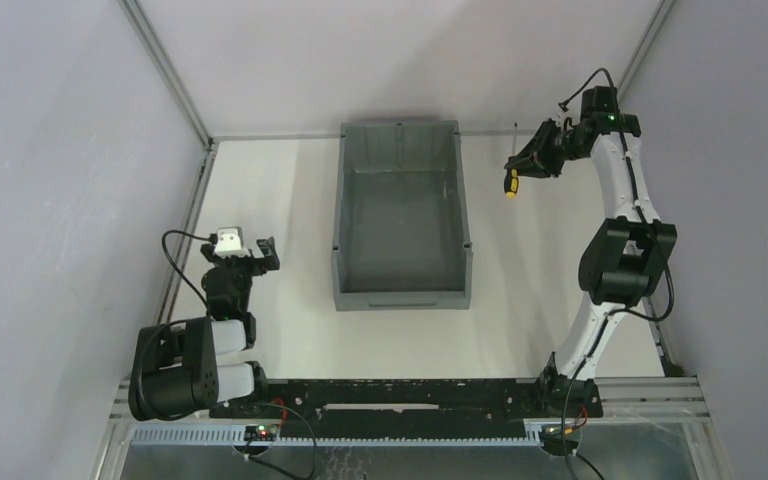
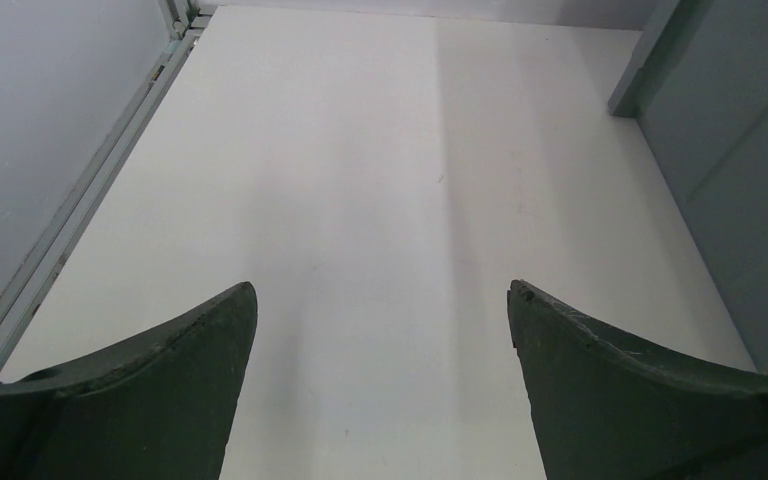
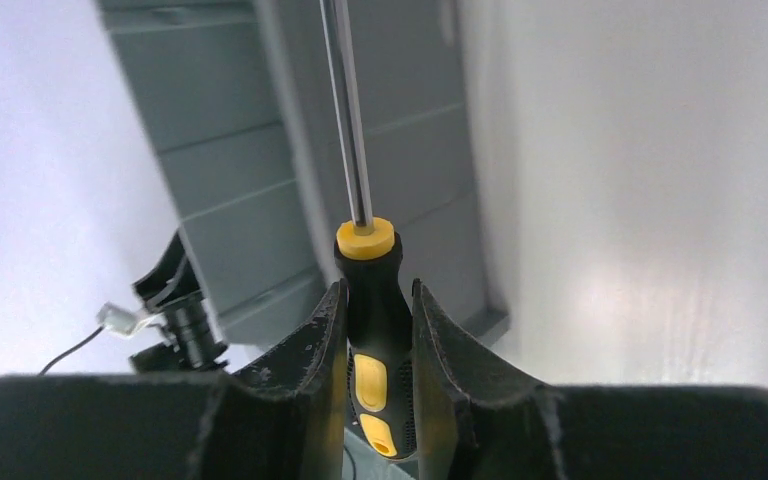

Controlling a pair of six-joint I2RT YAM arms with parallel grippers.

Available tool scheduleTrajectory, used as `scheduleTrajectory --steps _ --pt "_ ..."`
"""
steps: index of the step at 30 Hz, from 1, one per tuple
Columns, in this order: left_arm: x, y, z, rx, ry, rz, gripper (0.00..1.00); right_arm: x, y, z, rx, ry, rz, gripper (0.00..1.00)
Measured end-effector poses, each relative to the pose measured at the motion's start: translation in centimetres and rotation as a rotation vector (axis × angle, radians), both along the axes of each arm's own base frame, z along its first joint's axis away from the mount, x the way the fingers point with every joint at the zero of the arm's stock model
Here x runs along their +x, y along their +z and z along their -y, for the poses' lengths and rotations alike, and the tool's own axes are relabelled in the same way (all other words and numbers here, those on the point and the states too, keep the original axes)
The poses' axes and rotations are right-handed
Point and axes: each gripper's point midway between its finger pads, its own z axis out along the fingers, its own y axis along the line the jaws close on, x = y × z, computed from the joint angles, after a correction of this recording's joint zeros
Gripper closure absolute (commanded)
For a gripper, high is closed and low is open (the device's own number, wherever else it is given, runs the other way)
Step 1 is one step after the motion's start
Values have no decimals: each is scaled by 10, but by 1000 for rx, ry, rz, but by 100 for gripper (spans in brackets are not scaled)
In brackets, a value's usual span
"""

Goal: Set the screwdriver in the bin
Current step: Place the screwdriver in the bin.

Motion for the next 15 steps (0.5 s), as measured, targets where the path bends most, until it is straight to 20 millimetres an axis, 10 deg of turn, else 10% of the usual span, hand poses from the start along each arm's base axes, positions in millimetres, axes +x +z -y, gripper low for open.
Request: scheduleTrajectory --steps 15 --pt "0 0 0 0 0 0 0 -43 77 -100 129 64 46 100"
